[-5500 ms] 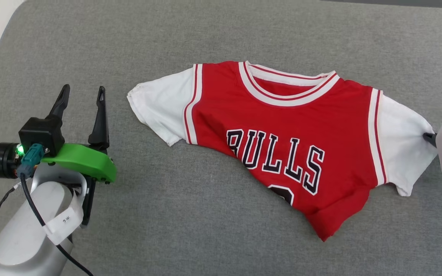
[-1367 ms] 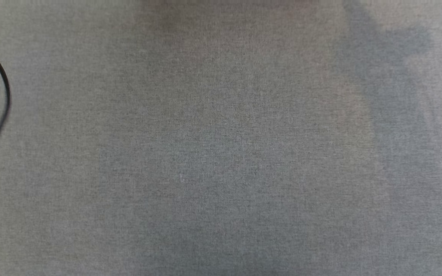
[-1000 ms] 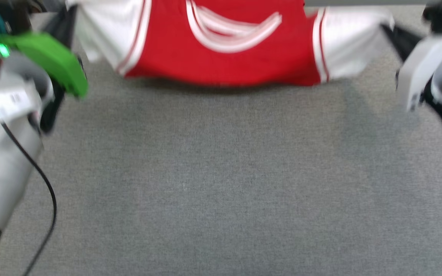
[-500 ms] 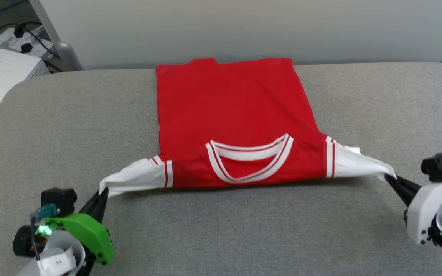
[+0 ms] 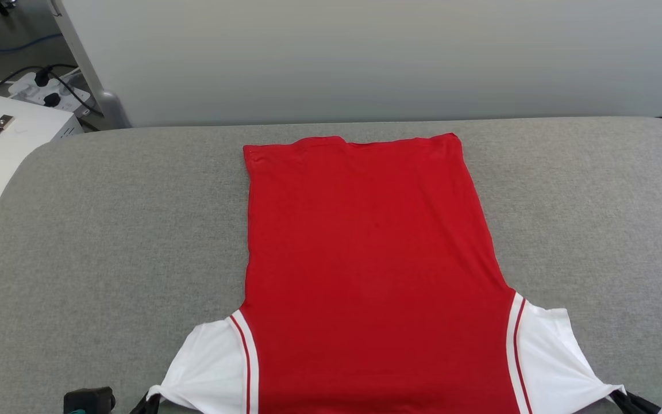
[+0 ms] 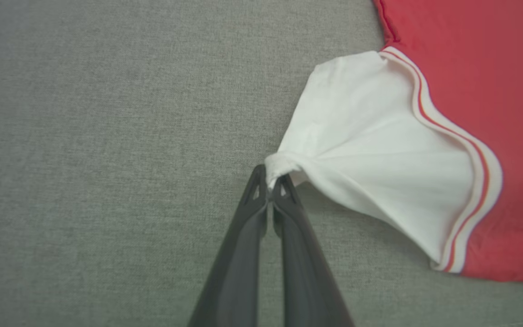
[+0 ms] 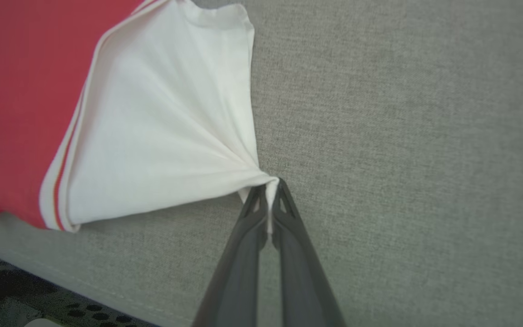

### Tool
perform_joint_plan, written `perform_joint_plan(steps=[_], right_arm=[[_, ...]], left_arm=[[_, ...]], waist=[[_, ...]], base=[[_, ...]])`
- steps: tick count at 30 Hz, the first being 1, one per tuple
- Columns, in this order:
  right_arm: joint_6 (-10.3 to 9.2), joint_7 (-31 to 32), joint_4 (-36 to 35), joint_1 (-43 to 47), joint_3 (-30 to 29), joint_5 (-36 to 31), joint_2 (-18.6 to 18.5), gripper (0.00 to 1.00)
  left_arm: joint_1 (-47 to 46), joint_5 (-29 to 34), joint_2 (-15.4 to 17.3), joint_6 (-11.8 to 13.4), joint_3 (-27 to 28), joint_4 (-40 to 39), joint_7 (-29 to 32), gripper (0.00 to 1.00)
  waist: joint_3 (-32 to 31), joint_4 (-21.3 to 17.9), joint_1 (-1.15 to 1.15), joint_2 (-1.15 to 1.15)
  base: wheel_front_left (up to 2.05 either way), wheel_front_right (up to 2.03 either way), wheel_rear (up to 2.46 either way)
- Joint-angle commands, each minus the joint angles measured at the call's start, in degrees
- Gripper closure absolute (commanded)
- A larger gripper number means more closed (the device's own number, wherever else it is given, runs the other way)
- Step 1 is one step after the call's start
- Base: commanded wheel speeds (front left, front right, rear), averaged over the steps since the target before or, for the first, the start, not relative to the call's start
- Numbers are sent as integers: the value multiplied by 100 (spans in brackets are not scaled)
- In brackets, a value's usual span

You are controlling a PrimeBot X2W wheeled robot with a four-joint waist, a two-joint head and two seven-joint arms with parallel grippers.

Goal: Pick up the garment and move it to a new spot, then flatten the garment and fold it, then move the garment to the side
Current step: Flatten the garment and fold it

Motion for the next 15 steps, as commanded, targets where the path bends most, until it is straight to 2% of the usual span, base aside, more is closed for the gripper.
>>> perform_joint_plan(steps=[1, 4, 5, 6, 11, 15], right_arm=[[-11, 90, -48, 164, -134, -53, -15, 100], [-11, 344, -225, 361, -403, -133, 88, 100], [-11, 407, -273, 390, -495, -172, 109, 69], [-11, 496, -335, 412, -613, -221, 129, 0], [-11, 993, -917, 326, -1098, -488, 23, 0], [-11, 1271, -1591, -32, -1863, -766, -82, 0]], left_arm=[[89, 74, -12, 28, 72, -4, -33, 100], [77, 175, -61, 39, 163, -52, -33, 100], [63, 216, -71, 46, 190, -76, -33, 100], [42, 268, -81, 51, 211, -113, -33, 100], [-112, 510, -139, 137, 342, -417, -33, 100], [-270, 722, -150, 277, 410, -798, -33, 100]], waist=[[24, 13, 1, 0], [71, 21, 1, 0], [88, 24, 1, 0], [117, 33, 1, 0], [287, 122, 1, 0], [554, 262, 1, 0]], base=[[0, 0, 0], [0, 0, 0], [0, 0, 0], [0, 0, 0], [0, 0, 0], [0, 0, 0]])
